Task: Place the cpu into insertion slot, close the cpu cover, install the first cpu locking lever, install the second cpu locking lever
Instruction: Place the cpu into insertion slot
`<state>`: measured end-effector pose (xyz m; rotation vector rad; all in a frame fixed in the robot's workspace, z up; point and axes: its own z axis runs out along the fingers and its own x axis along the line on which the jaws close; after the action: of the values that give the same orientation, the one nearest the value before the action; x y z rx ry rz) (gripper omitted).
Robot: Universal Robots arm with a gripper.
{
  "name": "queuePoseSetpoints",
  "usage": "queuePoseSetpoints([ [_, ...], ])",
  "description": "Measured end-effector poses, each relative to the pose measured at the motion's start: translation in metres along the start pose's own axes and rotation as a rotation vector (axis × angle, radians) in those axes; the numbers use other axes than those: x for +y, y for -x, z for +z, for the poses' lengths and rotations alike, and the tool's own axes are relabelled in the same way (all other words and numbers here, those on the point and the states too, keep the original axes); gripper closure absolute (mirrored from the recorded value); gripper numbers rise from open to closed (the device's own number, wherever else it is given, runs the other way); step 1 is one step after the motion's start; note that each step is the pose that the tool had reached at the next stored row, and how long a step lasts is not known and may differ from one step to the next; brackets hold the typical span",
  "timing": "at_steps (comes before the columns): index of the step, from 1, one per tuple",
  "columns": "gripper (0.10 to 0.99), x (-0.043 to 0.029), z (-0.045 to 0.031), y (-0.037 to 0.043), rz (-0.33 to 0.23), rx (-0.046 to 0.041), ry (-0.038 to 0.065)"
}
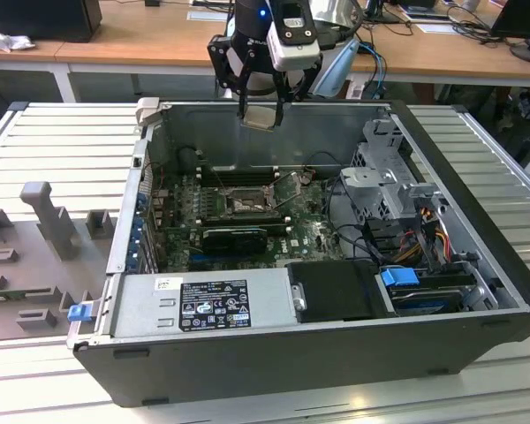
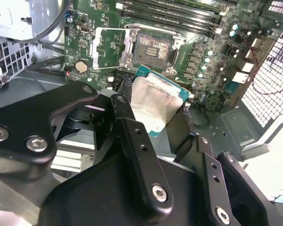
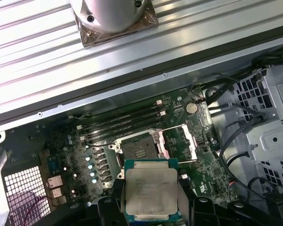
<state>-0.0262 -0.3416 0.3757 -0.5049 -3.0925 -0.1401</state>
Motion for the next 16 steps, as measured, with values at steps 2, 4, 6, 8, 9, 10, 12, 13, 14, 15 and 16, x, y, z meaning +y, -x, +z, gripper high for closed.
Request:
queuePoseSetpoints([
  [2,0.553,0.0000,0.0000,0.0000,0.010,-0.0009,0.000],
  [4,0.553,0.0000,0.0000,0.0000,0.021,-0.0019,0.000],
  [6,0.553,0.0000,0.0000,0.0000,0.029,-0.0026,0.001],
  [8,0.553,0.0000,0.0001,0.0000,0.037,-0.0033,0.001],
  [9,0.553,0.0000,0.0001,0.0000,0.043,-0.0038,0.001],
  [10,0.553,0.0000,0.0001,0.0000,0.049,-0.0043,0.001],
  [12,0.553,0.0000,0.0001,0.0000,0.055,-0.0048,0.001],
  [13,0.553,0.0000,0.0001,0.0000,0.059,-0.0052,0.001],
  [14,0.553,0.0000,0.0001,0.0000,0.061,-0.0054,0.001],
  [15,0.553,0.0000,0.0001,0.0000,0.064,-0.0056,0.001],
  [16,0.553,0.0000,0.0001,0.0000,0.066,-0.0058,0.001],
])
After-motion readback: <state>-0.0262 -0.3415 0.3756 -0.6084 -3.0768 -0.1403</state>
